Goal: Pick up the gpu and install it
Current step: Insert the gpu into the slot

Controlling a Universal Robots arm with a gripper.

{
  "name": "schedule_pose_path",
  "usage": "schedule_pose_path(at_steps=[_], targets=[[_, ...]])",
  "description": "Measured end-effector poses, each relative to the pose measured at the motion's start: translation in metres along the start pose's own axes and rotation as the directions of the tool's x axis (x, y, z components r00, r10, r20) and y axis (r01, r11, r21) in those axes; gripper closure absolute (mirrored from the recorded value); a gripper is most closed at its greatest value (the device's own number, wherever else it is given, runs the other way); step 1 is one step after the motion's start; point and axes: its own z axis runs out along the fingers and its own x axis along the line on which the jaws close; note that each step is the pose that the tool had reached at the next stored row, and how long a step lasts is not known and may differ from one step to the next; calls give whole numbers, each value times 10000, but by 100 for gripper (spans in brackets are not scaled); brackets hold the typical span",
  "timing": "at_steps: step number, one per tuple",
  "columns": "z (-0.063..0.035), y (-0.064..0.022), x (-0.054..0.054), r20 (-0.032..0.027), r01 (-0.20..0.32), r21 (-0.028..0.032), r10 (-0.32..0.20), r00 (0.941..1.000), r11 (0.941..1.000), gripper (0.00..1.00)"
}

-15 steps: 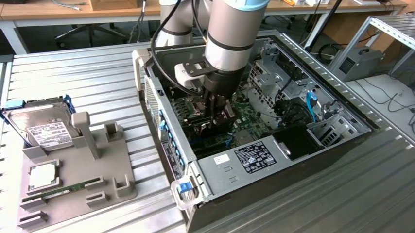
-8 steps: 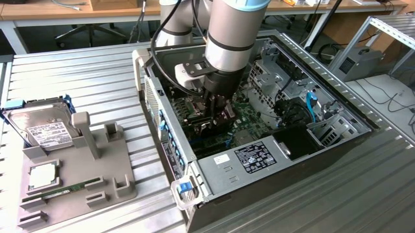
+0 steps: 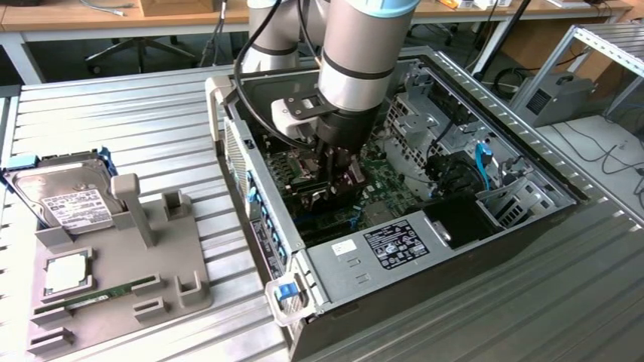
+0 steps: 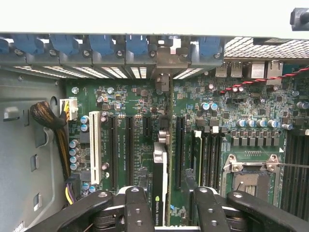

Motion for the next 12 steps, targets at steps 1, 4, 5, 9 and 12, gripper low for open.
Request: schedule_pose_path(at_steps=[1, 4, 5, 9, 12], targets=[[10, 0, 1, 4, 0, 2, 0, 10000, 10000, 60], [56, 2, 2, 0, 0, 0, 0, 10000, 10000, 60], [73, 3, 2, 0, 0, 0, 0, 10000, 10000, 60], [125, 5, 4, 0, 0, 0, 0, 10000, 10000, 60], [131, 6, 4, -2, 0, -1, 0, 10000, 10000, 60]])
